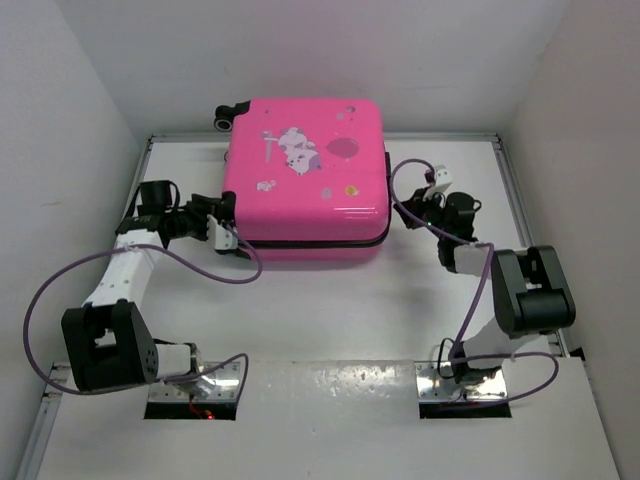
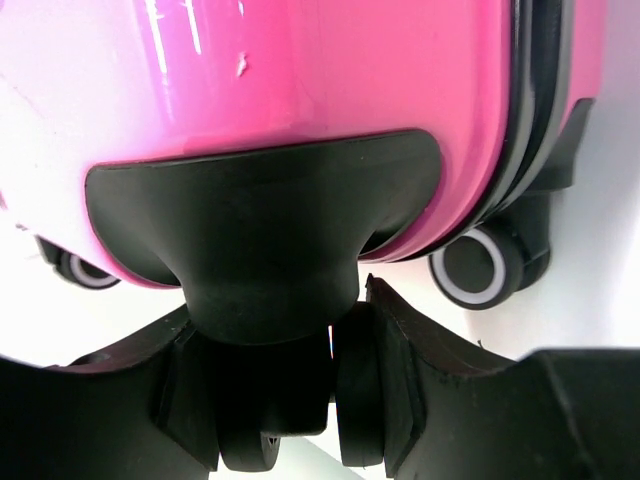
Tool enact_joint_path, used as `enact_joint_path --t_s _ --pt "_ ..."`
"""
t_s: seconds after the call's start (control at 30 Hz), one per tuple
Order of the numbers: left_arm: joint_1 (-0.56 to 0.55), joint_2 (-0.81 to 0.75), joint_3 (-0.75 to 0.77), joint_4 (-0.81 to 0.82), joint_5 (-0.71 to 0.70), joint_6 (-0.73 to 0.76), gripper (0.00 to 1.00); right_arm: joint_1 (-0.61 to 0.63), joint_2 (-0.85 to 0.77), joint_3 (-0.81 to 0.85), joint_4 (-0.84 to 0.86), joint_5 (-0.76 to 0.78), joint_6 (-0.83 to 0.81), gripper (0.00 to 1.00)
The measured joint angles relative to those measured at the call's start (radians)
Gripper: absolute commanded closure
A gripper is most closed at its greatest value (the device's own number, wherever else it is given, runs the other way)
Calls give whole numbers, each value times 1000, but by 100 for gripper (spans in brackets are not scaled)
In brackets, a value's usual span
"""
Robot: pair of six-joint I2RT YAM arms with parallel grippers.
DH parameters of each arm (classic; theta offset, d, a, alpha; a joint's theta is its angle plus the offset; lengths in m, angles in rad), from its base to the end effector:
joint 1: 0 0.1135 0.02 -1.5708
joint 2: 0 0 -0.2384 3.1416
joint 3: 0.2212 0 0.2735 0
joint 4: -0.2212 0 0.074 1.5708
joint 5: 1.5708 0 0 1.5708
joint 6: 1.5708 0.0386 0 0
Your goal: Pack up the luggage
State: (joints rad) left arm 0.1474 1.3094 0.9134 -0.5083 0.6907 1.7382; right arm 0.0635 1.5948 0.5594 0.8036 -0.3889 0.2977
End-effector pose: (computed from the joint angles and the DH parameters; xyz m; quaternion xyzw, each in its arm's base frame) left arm 0.2923 0.0185 0.2147 0.7125 0.5433 0.0611 0.4397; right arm 0.3187 0.0349 0.1277 -0.0292 0.7781 0.2584 0.5718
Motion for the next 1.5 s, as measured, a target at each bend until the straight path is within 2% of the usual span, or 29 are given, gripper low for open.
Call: enact_joint_path --t_s 0.23,0.47,0.5,0.53,0.57,0.63,0.67,0.8,0.87,0.97,1.07,1.13,1.2,1.3,1.5 --pt "37 67 34 31 47 114 100 12 169 147 61 19 -19 100" --pt "31 53 38 35 39 110 100 -8 435 421 130 22 12 100" --pt "31 46 38 39 39 106 90 -9 455 449 132 22 16 100" --pt "30 39 37 47 38 95 62 -10 467 467 132 22 17 100" --pt "28 34 36 56 35 69 22 -10 476 481 132 23 18 100" --pt "14 22 27 79 -22 -6 7 -9 479 487 131 23 18 100" --pt "8 21 23 87 -51 -90 0 -9 479 486 131 23 18 100" --pt "-30 -6 35 177 -217 -522 0 9 455 449 132 31 16 100" --pt "-58 1 111 148 -311 -773 0 26 428 420 130 47 14 100" --pt "-44 73 356 -62 -481 -1133 0 53 386 381 122 80 6 100" --pt "48 246 800 -102 -536 -1437 0 92 352 351 107 111 -13 100" --pt "98 277 924 -117 -542 -1606 0 116 343 344 100 127 -23 100" --pt "152 256 921 -161 -540 -1767 0 138 343 344 99 149 -34 100" --pt "195 240 841 -234 -541 -1976 0 161 343 348 93 171 -44 100" --pt "167 326 781 -299 -536 -2276 0 189 343 377 47 192 -70 100"
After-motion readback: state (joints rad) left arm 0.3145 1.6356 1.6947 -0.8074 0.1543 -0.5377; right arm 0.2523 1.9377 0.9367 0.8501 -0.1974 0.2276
